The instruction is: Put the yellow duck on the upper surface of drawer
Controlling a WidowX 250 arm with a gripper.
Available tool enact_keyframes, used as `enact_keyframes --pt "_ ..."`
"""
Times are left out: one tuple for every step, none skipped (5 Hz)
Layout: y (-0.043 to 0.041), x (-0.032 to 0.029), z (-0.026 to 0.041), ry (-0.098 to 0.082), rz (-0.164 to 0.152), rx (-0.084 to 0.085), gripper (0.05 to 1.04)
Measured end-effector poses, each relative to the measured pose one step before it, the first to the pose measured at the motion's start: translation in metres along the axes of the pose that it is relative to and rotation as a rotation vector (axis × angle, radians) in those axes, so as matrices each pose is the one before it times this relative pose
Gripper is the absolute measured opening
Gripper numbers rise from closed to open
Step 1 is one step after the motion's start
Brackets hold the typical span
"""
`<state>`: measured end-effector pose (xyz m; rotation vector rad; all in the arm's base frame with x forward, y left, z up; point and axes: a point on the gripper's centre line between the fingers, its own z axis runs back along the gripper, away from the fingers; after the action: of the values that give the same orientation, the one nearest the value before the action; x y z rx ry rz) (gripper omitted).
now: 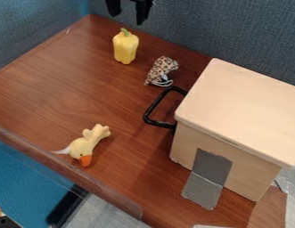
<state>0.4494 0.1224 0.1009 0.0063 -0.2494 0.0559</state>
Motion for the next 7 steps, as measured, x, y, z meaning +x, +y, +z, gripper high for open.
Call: enact_keyframes --pt "-0.00156 -0.00859 -0.01782 0.0423 0.0033 -0.0137 1.001" --pt "-0.01388 -0.05386 -0.02245 0.1076 -0.0807 -0.0454 1.001" --pt "-0.01535 -0.03367 0.02241 -0.0399 -0.0901 0.0149 1.001" --pt "-0.01460 -0.03249 -0.00258 0.0142 -0.0626 -0.0059 1.001" --pt "-0.01912 -0.02719 -0.00282 0.0264 -0.0503 -0.0092 1.001" --pt "-0.02571 -0.02833 -0.01030 0.0401 -0.0350 -0.0157 1.001" --pt "-0.01317 -0.02064 -0.01304 0.0465 -0.0356 0.0015 1.001"
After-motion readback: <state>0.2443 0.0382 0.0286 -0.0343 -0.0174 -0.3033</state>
